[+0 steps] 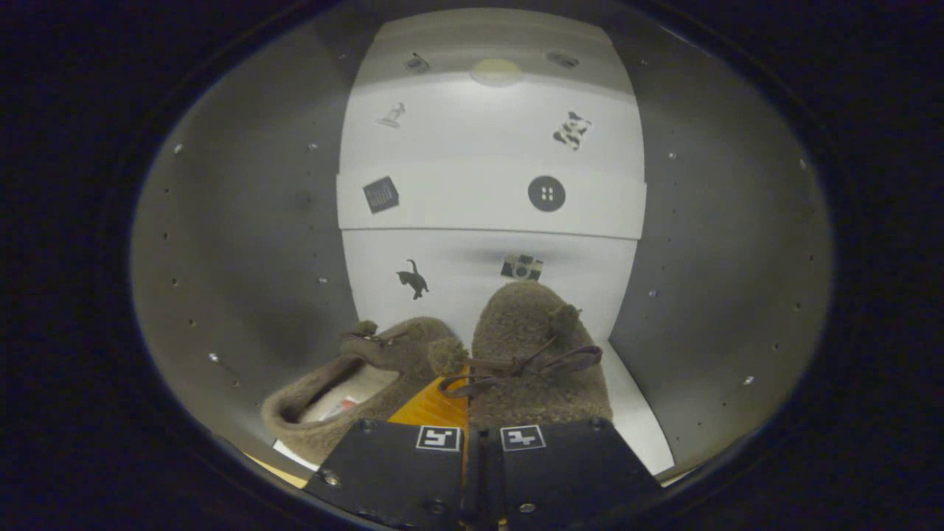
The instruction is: Open the shoe cabinet door, grab the shoes and put them into the shoe cabinet, then close the shoe cabinet door.
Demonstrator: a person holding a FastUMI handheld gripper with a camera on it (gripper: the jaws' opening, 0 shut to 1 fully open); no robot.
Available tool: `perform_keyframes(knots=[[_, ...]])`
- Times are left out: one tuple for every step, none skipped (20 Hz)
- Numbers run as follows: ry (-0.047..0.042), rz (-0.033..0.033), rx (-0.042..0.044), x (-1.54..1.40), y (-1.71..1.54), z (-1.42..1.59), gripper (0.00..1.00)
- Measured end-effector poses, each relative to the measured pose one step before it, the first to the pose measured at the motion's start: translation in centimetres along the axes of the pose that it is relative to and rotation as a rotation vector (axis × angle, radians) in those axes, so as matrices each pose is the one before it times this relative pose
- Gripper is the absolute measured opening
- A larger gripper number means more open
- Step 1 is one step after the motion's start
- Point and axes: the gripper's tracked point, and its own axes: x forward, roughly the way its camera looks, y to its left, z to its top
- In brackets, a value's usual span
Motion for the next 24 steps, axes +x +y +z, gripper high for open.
perform_keyframes(knots=[[0.02828, -0.0099, 0.01589, 0.46, -0.277, -0.448, 0.07], [0.0369, -0.01385, 0.00535, 0.439, -0.401, -0.518, 0.07], [0.03733, -0.01621, 0.00724, 0.281, -0.435, -0.283, 0.07], [0.03963, -0.01323, 0.01038, 0.456, -0.259, -0.417, 0.07], [0.03662, -0.0045, 0.01117, 0.303, -0.249, -0.35, 0.13], [0.02553, 0.00093, 0.00792, 0.379, -0.134, -0.275, 0.18], [0.02177, 0.01165, 0.00654, -0.182, 0.039, -0.172, 0.24], [0.00835, -0.00372, 0.00415, 0.087, -0.054, -0.087, 0.29], [-0.00675, -0.00335, -0.00071, -0.244, -0.038, 0.085, 0.35], [0.00137, 0.00252, -0.00418, -0.521, 0.191, 0.052, 0.4], [-0.00018, 0.01653, -0.00297, -0.632, 0.412, -0.003, 0.46], [-0.01128, 0.00118, -0.0012, -0.69, 0.105, 0.073, 0.51], [-0.01385, -0.00637, -0.0075, -0.755, -0.002, -0.049, 0.57], [-0.01973, 0.00077, -0.00575, -1.109, 0.07, 0.092, 0.62], [-0.0174, -0.0018, -0.00682, -1.042, 0.123, -0.138, 0.68], [-0.02393, -0.00673, -0.00582, -1.213, -0.016, -0.163, 0.7], [-0.02782, -0.00242, -0.00322, -1.444, 0.059, -0.126, 0.73], [-0.03517, 0.00267, -0.00393, -1.647, 0.217, -0.077, 0.75], [-0.03674, -0.0039, -0.00787, -1.81, 0.101, -0.113, 0.77], [-0.03064, 0.0077, -0.00913, -2.174, 0.239, -0.416, 0.77], [-0.03207, 0.008, 0.0017, -2.318, 0.389, -0.443, 0.77], [-0.03205, 0.01235, 0.00695, -2.452, 0.443, -0.508, 0.78], [-0.0302, 0.01595, 0.00353, -2.468, 0.506, -0.42, 0.78], [-0.02865, 0.00666, 0.00513, -2.696, 0.19, -0.51, 0.82]])
